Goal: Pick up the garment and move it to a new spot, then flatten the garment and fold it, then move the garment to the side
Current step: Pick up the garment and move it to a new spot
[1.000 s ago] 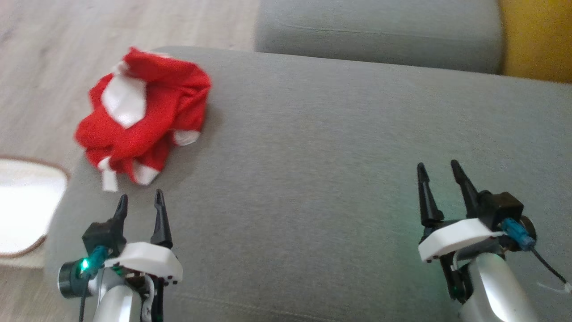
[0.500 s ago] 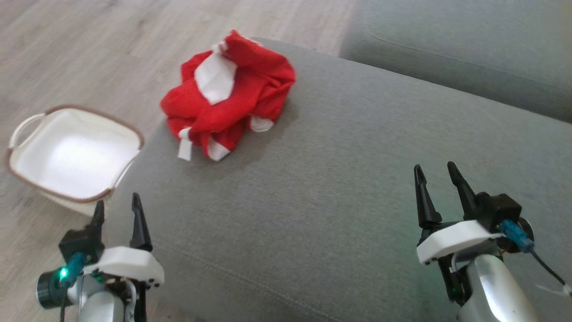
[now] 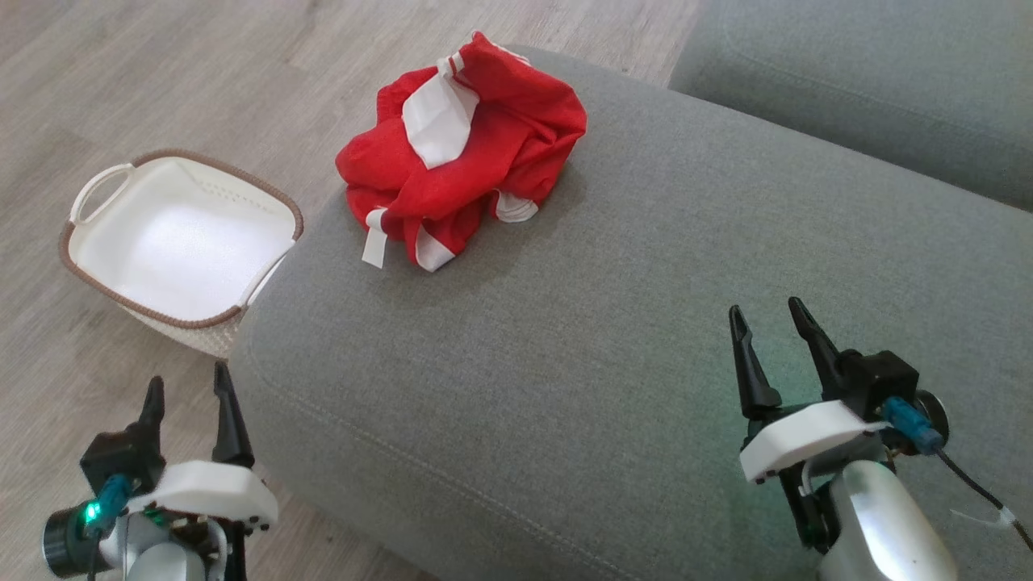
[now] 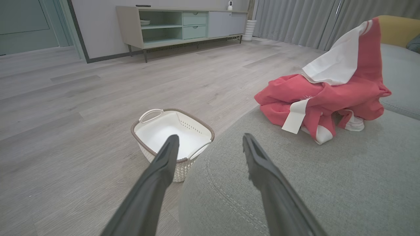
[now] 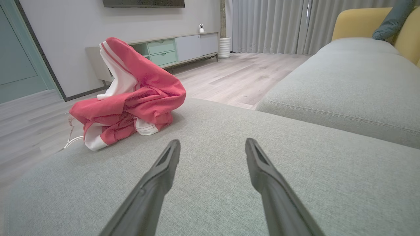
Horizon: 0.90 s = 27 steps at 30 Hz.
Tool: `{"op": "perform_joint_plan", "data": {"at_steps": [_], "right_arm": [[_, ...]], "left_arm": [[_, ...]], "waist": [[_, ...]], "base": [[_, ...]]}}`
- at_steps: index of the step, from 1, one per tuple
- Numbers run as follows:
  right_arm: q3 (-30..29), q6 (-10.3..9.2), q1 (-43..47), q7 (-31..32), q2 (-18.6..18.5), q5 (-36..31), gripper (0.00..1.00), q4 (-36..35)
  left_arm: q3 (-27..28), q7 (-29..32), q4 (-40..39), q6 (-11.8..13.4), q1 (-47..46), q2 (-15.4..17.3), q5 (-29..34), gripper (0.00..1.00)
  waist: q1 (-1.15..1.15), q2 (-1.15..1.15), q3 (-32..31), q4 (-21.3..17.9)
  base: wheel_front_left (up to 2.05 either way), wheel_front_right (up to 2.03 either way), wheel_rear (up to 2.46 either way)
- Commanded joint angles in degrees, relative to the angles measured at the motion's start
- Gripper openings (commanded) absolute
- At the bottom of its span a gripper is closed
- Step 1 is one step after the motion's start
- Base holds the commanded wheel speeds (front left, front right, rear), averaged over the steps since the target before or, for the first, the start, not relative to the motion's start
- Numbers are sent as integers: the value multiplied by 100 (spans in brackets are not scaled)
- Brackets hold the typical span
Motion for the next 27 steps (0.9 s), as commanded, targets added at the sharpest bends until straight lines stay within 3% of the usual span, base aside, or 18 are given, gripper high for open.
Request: {"op": "perform_joint_plan", "data": {"at_steps": [1, 12, 20, 27], "right_arm": [[126, 43, -296, -62, -30, -52, 100, -181], [-190, 43, -475, -62, -30, -365, 100, -420], [-75, 43, -750, -62, -30, -696, 100, -619], [106, 43, -994, -62, -51, -888, 100, -903]], "left_arm": [[196, -70, -206, 32, -230, 86, 7, 100], [172, -70, 13, -234, -1008, 82, -391, 100], [302, -70, 590, -624, -2332, 97, -496, 100], [256, -70, 1222, -908, -3471, 305, -628, 100]], "waist": [[0, 0, 45, -1], [0, 0, 754, -178], [0, 0, 1499, -524], [0, 0, 2025, -913]], "base": [[0, 0, 0], [0, 0, 0], [0, 0, 0], [0, 0, 0]]}}
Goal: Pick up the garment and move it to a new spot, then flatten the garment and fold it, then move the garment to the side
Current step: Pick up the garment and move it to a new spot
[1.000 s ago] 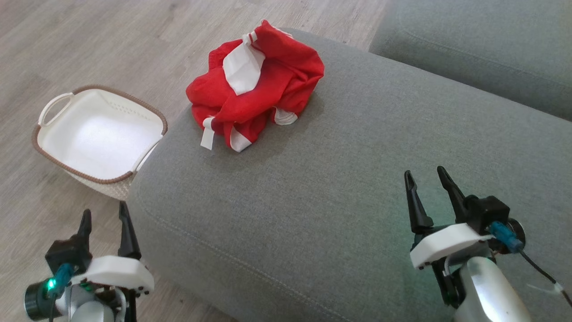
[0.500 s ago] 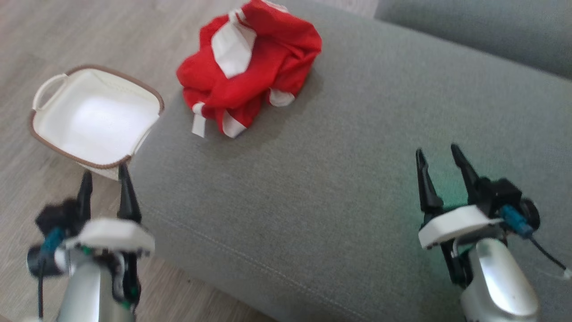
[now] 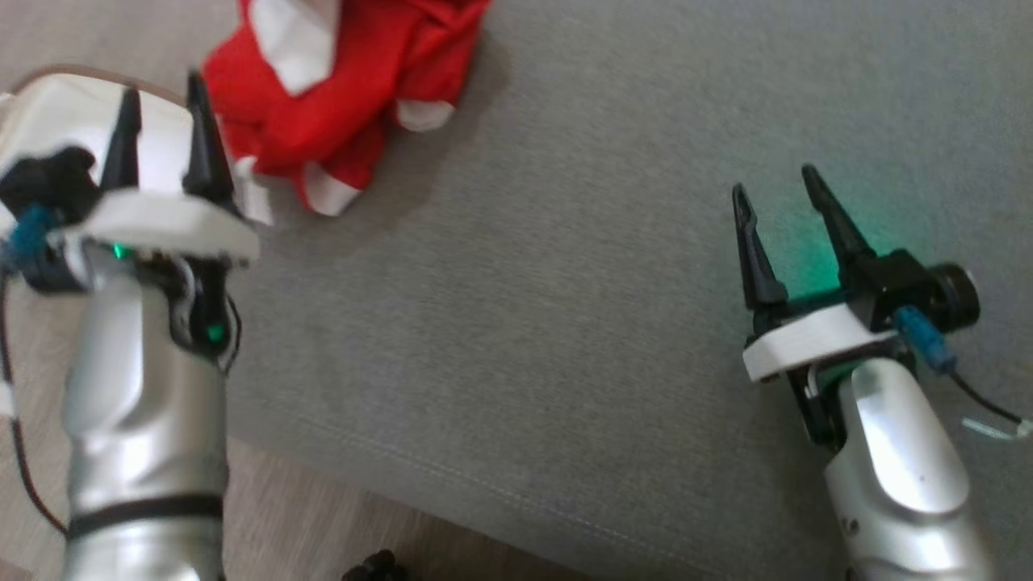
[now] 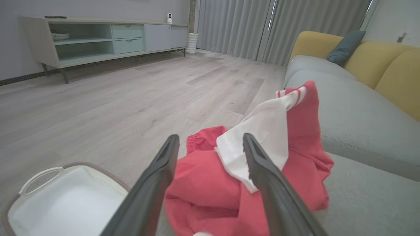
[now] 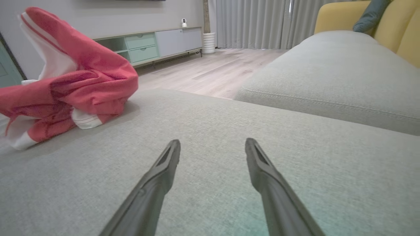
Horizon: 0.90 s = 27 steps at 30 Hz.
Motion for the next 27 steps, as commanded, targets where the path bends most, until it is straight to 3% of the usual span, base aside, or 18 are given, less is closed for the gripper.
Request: {"op": "perform_joint_plan", "data": {"at_steps": [1, 11, 19, 20, 21, 22, 27], "right_arm": [[165, 43, -150, -62, 3, -44, 100, -248], [360, 43, -337, -62, 11, 18, 100, -484], [522, 43, -456, -62, 19, 49, 100, -605], [525, 43, -461, -62, 20, 54, 100, -617], [523, 43, -461, -62, 21, 61, 100, -626], [515, 43, -456, -62, 21, 71, 100, -630], [515, 43, -433, -62, 24, 221, 100, -645]], "left_arm": [[107, -52, -85, -23, -345, 320, -89, 100], [-889, -52, 796, -47, -1340, 988, -709, 100], [-1032, -52, 2140, -38, -1925, 1450, -686, 100], [-1043, -52, 2231, -39, -1970, 1468, -670, 86], [-1055, -52, 2296, -39, -2007, 1486, -650, 26], [-1052, -52, 2348, -39, -2032, 1506, -639, 0], [-1023, -52, 2212, -16, -2128, 1618, -518, 0]], "waist": [[-1, 0, 278, -279], [-1, 0, 642, -718], [-1, 0, 875, -1122], [-1, 0, 891, -1162], [-1, 0, 897, -1198], [-1, 0, 894, -1232], [-1, 0, 800, -1417]], "base": [[0, 0, 0], [0, 0, 0], [0, 0, 0], [0, 0, 0], [0, 0, 0], [0, 0, 0], [0, 0, 0]]}}
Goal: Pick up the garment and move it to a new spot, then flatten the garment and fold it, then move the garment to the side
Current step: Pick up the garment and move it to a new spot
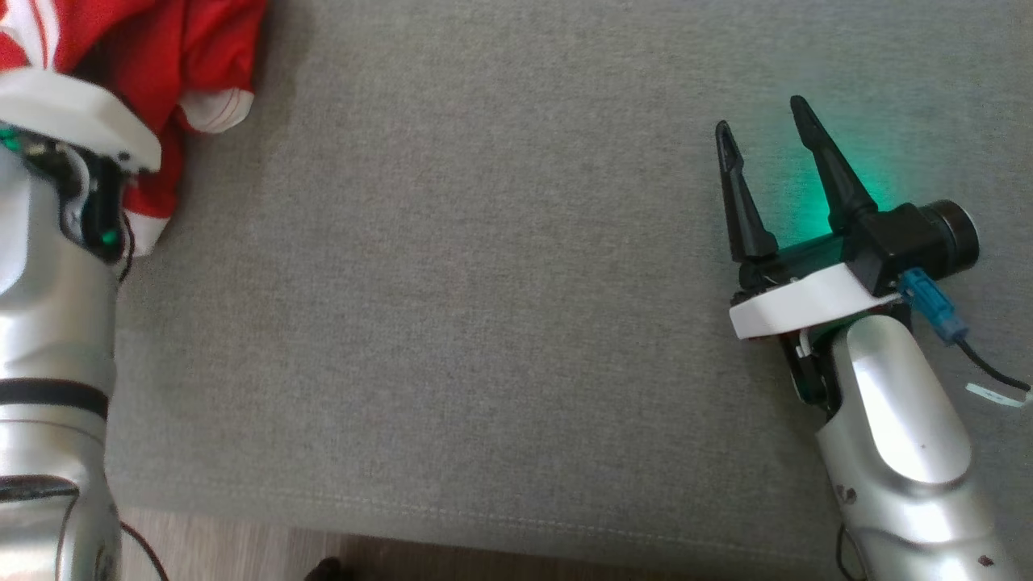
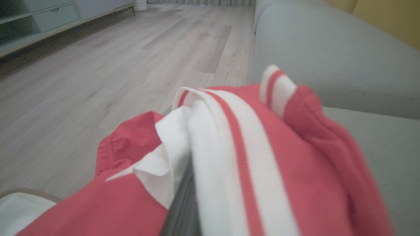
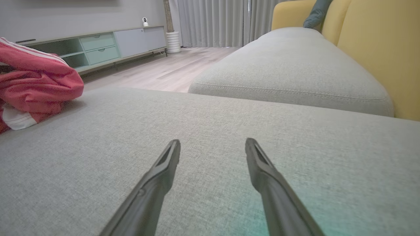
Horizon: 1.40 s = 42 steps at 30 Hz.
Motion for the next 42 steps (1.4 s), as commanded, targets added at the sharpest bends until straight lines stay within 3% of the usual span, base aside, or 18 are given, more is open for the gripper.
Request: {"op": "perform_joint_plan", "data": {"at_steps": [1, 10, 22, 35, 42], "right_arm": [[129, 43, 1, -36, 81, 101, 100, -159], [301, 43, 266, -36, 82, 639, 100, -90], [496, 43, 458, -36, 83, 1157, 100, -121], [754, 43, 519, -36, 83, 1473, 100, -92], [763, 43, 585, -36, 83, 1510, 100, -113]], "left_arm": [[124, -29, -342, 34, -187, 402, 81, 0], [223, -29, -1326, 16, 136, 252, 195, 0], [-336, -29, -2107, -1, 515, -670, 125, 0], [-1350, -29, -2257, -2, 923, -1157, -198, 0], [-2361, -29, -2815, 197, 949, -1165, -1148, 0]], "waist": [[0, 0, -105, -87], [0, 0, -708, -632], [0, 0, -1118, -1643], [0, 0, -1259, -2685], [0, 0, -1240, -2837]], "base": [[0, 0, 0], [0, 0, 0], [0, 0, 0], [0, 0, 0], [0, 0, 0]]}}
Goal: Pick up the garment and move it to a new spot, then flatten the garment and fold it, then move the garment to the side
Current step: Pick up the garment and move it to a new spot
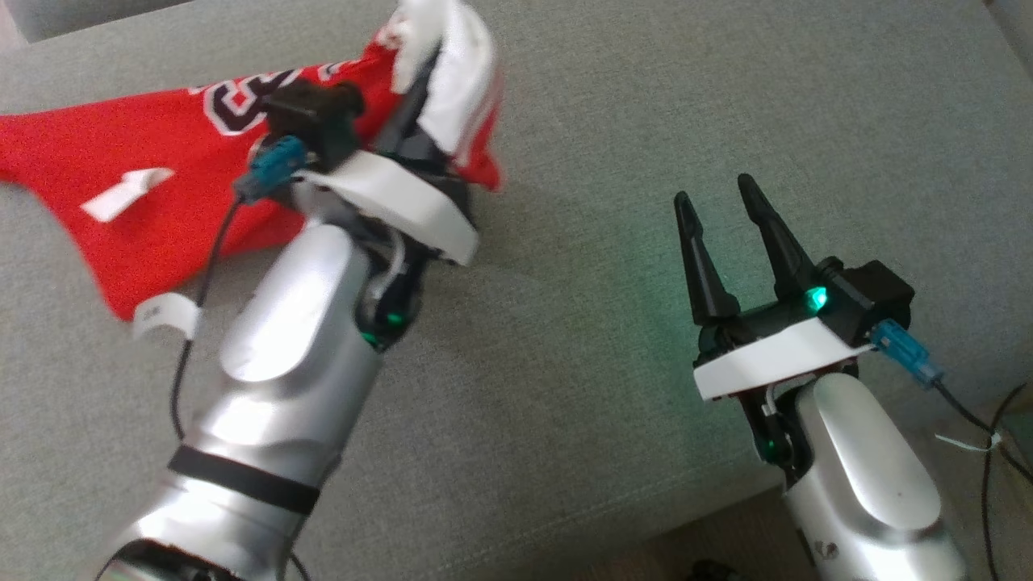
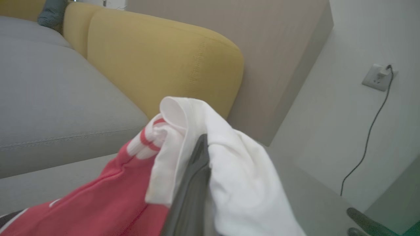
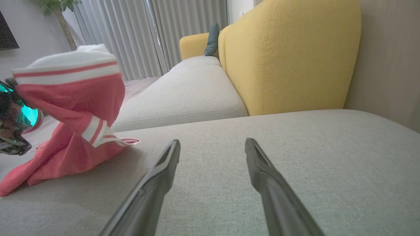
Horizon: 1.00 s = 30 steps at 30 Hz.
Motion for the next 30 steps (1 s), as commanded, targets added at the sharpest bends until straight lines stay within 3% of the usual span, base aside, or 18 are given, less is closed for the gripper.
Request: {"op": "perform_joint_plan", "data": {"at_steps": [1, 5, 6, 7, 8, 14, 21, 30], "right_arm": [[106, 43, 51, -37, 56, 63, 100, -187], [112, 43, 52, -37, 56, 101, 100, -194], [112, 43, 48, -37, 56, 106, 100, -199], [117, 43, 43, -37, 56, 122, 100, -203], [116, 43, 41, -37, 56, 144, 100, -206], [68, 43, 94, -37, 57, 176, 100, -125], [5, 43, 207, -37, 57, 121, 100, 4], [-128, 43, 416, -37, 57, 47, 100, 161]], "left_arm": [[34, -29, -307, 27, -206, 91, -87, 0], [-470, -29, -539, 265, -159, 91, -308, 0], [-530, -29, -515, 337, -124, 91, -334, 16], [-556, -29, -473, 419, -88, 90, -323, 81], [-563, -29, -418, 481, -47, 90, -299, 100], [-109, -29, -98, 760, 451, 98, 122, 100], [1041, -29, -340, 941, 1553, 256, 609, 100], [2134, -29, -892, 923, 2775, 205, 1118, 100]], "waist": [[0, 0, -2, 6], [0, 0, -20, 87], [0, 0, -31, 122], [0, 0, -46, 162], [0, 0, -63, 212], [0, 0, -236, 612], [0, 0, -499, 1099], [0, 0, -833, 1519]], "base": [[0, 0, 0], [0, 0, 0], [0, 0, 0], [0, 0, 0], [0, 0, 0], [0, 0, 0], [0, 0, 0], [0, 0, 0]]}}
